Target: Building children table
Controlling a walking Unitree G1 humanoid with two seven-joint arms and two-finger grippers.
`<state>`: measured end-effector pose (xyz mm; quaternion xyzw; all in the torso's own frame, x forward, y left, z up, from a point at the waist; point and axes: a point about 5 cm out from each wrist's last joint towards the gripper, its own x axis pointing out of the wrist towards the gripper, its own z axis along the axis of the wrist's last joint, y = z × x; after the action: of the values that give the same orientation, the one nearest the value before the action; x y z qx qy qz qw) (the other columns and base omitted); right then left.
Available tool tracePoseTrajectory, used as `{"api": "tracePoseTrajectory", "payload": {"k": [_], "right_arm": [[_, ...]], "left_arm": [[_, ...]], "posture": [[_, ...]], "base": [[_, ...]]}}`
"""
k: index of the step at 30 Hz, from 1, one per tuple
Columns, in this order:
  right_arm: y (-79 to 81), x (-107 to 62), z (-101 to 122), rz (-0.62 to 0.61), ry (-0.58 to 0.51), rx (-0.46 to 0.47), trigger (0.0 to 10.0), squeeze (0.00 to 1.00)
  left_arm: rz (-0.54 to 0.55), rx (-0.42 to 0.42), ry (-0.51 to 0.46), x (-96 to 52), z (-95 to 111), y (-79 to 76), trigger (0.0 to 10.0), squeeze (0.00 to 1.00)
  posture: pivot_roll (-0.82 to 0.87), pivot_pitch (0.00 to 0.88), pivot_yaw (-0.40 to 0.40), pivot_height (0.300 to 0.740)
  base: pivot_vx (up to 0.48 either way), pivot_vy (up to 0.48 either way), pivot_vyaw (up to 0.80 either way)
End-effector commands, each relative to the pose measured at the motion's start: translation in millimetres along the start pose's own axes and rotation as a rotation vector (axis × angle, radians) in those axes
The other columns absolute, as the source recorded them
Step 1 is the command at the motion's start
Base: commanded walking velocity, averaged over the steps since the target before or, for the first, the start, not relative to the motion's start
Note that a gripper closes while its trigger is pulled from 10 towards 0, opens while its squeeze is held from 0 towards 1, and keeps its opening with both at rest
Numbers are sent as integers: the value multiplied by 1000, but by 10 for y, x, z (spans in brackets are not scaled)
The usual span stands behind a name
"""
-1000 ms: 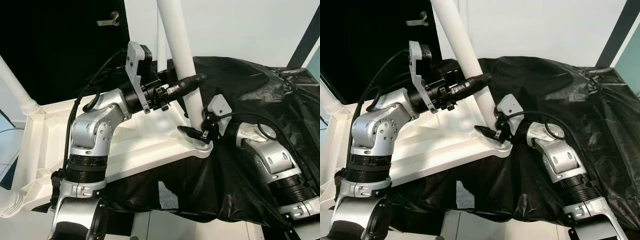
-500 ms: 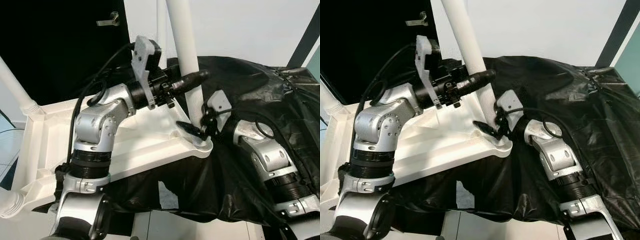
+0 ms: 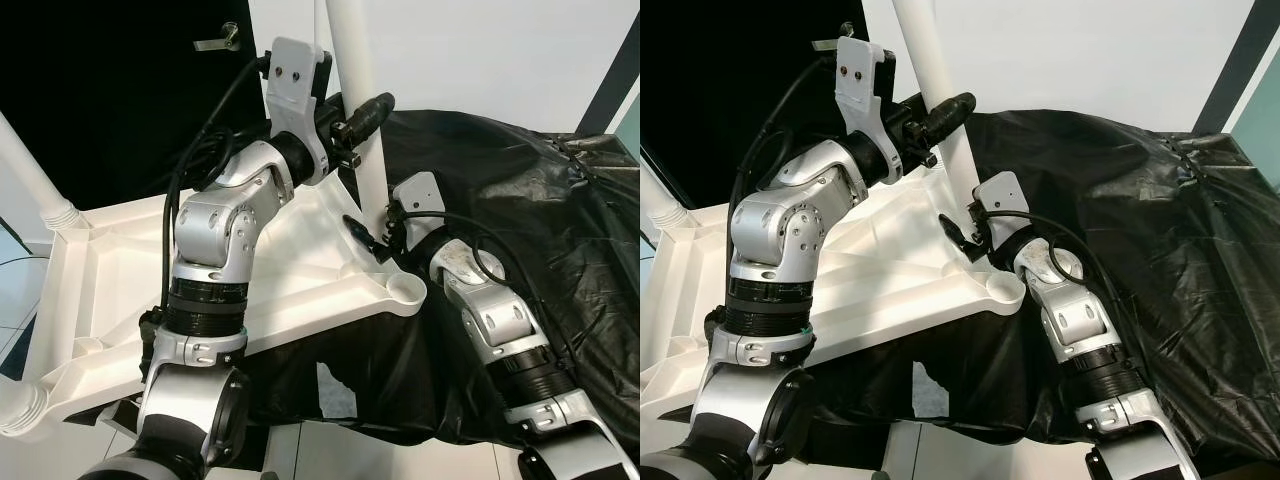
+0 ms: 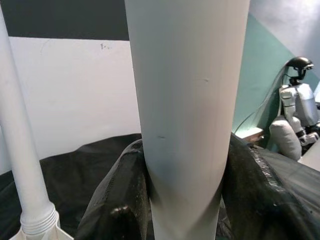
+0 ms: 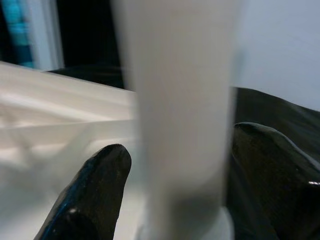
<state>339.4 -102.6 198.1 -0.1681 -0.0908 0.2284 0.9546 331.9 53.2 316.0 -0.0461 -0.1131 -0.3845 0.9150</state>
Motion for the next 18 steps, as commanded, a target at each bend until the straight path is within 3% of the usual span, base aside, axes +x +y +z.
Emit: {"api": "tracePoseTrajectory", "payload": {"k": [1,7,15,18], "right_arm": [[-32,58,4,-70,6,-2,10000,0],[-152,209,31,-233,14,-59,10000,0],[-58,270,-1,-246,18,-46,10000,0],[-24,282,-25,-244,25,-84,10000,0]], "left_arm": [[28,21,-7,52,58,-65,10000,0],[31,25,-15,148,83,-245,10000,0],[52,-1,-26,196,107,-322,10000,0],[50,0,-30,202,124,-345,10000,0]], "posture": [[22,0,39,740],[37,0,28,740],[43,0,24,740],[46,0,24,740]], "base": [[0,0,0],[0,0,0],[0,0,0],[0,0,0]]}}
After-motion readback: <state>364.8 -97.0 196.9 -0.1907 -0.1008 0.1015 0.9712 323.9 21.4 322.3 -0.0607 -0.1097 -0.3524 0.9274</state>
